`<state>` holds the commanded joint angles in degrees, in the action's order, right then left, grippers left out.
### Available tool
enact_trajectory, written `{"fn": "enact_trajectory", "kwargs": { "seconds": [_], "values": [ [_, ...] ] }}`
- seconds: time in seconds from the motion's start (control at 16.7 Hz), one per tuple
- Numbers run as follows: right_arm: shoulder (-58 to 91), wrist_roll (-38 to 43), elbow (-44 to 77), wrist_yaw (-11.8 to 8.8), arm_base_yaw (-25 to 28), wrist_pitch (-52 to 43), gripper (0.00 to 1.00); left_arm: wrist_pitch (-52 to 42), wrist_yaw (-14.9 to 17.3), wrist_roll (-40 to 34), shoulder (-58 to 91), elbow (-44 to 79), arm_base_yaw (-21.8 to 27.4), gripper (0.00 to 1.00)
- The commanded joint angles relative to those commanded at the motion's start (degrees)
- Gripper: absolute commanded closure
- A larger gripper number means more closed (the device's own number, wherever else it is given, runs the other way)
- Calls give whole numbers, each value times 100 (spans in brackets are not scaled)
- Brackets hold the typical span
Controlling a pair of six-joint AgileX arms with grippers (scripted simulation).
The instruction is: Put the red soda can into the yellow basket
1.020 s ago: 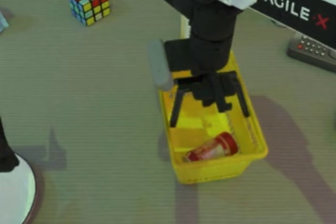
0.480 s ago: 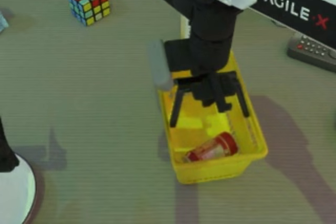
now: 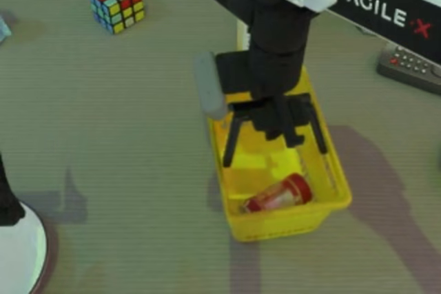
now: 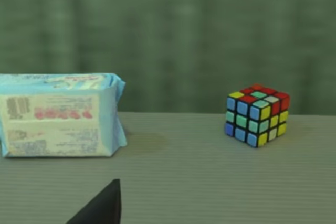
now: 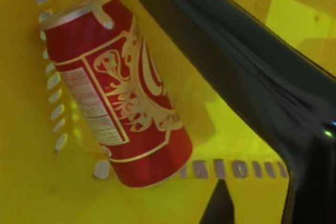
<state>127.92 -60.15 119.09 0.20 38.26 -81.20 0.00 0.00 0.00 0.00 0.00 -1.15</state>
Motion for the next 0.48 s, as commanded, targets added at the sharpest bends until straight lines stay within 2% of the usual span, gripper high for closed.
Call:
{"fn": "enact_trajectory", "kwargs": {
  "seconds": [0.48],
  "values": [
    [-114, -208, 944, -1, -156, -1057, 100, 0, 0, 0, 0, 0, 0, 0]
  ]
}}
